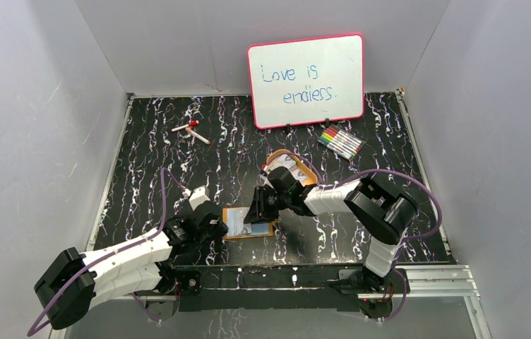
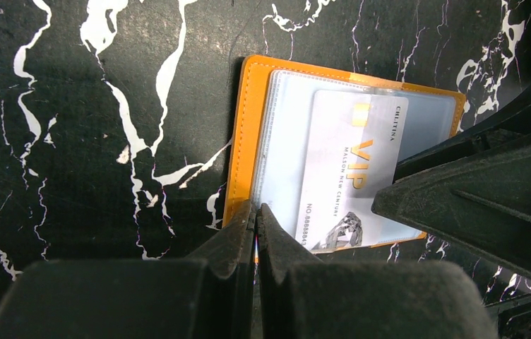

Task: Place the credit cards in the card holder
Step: Insert the credit card into the card holder.

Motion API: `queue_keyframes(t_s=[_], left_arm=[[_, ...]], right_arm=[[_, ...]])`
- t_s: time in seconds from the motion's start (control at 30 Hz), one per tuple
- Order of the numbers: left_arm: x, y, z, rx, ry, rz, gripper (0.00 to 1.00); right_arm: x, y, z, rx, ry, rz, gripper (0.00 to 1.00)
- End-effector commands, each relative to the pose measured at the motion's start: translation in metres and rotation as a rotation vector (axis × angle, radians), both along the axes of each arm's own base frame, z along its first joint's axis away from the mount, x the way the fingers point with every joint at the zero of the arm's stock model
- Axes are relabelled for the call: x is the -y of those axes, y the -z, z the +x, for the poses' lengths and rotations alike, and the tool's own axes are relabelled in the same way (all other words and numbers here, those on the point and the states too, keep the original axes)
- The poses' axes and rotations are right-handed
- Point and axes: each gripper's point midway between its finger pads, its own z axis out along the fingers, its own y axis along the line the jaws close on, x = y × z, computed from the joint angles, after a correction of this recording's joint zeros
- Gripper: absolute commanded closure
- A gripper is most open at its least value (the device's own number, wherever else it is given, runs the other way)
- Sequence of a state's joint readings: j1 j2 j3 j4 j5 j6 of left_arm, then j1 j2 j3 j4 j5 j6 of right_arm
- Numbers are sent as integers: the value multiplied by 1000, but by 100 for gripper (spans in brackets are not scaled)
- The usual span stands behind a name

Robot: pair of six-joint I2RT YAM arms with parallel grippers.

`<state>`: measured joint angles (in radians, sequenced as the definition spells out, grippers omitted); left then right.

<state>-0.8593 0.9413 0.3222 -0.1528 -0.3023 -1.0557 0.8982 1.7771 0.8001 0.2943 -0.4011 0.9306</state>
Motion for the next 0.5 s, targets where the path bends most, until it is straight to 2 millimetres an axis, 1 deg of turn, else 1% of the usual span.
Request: queue_keyframes(t_s=[0.0, 0.3, 0.47], left_arm=[[-2, 1, 2, 4, -5, 11, 100], [-3, 2, 1, 4, -4, 9, 100], [-3, -1, 1, 13, -5, 3, 100]], right_arm=[[-11, -10, 4, 48, -28, 9, 65], [-25, -8, -1, 41, -68, 27, 65], [-34, -8, -4, 46, -98, 31, 65]])
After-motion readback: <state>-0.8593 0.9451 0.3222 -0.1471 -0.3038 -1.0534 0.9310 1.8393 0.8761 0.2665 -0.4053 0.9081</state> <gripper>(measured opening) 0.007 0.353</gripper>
